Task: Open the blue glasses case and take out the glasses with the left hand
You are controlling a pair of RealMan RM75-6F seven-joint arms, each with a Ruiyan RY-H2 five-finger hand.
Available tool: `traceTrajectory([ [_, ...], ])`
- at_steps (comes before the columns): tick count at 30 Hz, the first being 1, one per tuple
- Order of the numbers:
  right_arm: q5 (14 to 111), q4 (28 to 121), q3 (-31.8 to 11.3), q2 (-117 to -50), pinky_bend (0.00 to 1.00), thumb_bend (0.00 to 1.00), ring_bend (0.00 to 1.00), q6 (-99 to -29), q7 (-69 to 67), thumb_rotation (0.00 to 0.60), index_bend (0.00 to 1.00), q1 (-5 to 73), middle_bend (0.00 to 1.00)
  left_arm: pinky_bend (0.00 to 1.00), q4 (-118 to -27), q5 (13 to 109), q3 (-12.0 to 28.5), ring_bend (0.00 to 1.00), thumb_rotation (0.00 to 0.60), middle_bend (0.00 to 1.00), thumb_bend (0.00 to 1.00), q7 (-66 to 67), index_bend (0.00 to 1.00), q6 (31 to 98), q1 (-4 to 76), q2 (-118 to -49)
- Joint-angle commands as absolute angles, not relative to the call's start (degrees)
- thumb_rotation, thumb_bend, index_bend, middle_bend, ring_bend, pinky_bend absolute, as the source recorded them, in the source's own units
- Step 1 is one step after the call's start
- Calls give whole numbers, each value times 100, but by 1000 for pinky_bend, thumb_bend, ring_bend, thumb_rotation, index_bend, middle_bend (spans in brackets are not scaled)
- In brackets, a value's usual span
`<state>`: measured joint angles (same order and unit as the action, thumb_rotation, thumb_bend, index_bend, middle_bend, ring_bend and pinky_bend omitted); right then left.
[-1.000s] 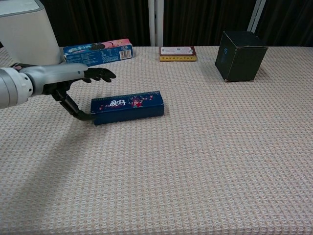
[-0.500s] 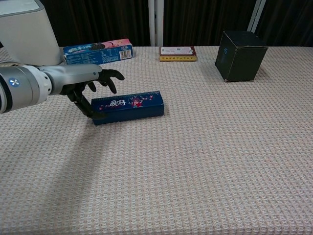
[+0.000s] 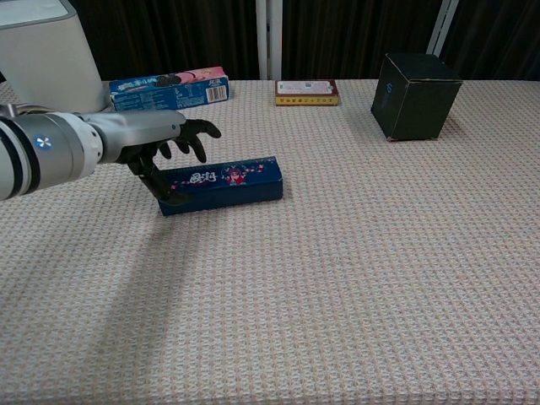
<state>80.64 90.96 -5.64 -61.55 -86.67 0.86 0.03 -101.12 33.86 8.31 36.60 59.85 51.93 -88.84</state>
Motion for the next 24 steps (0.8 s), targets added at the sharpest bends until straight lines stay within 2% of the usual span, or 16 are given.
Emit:
traceTrajectory([
  [1, 8059, 9102, -567, -6145, 0, 302, 0, -8671, 86, 600, 0, -1, 0, 220, -10129, 3241, 832, 142, 600, 204, 320, 3774, 56, 6018, 5265, -8894],
  [15, 8050, 9078, -565, -6146, 0, 303, 0, -8610, 53, 600, 0, 24, 0, 231, -10168, 2872, 853, 154, 600, 229, 344, 4003, 55, 6146, 5453, -8906],
  [24, 8061, 9077, -551, -6147, 0, 303, 0, -8593, 47, 600, 0, 29, 0, 279, -10197, 2745, 856, 177, 600, 254, 372, 4026, 56, 6181, 5502, -8888],
])
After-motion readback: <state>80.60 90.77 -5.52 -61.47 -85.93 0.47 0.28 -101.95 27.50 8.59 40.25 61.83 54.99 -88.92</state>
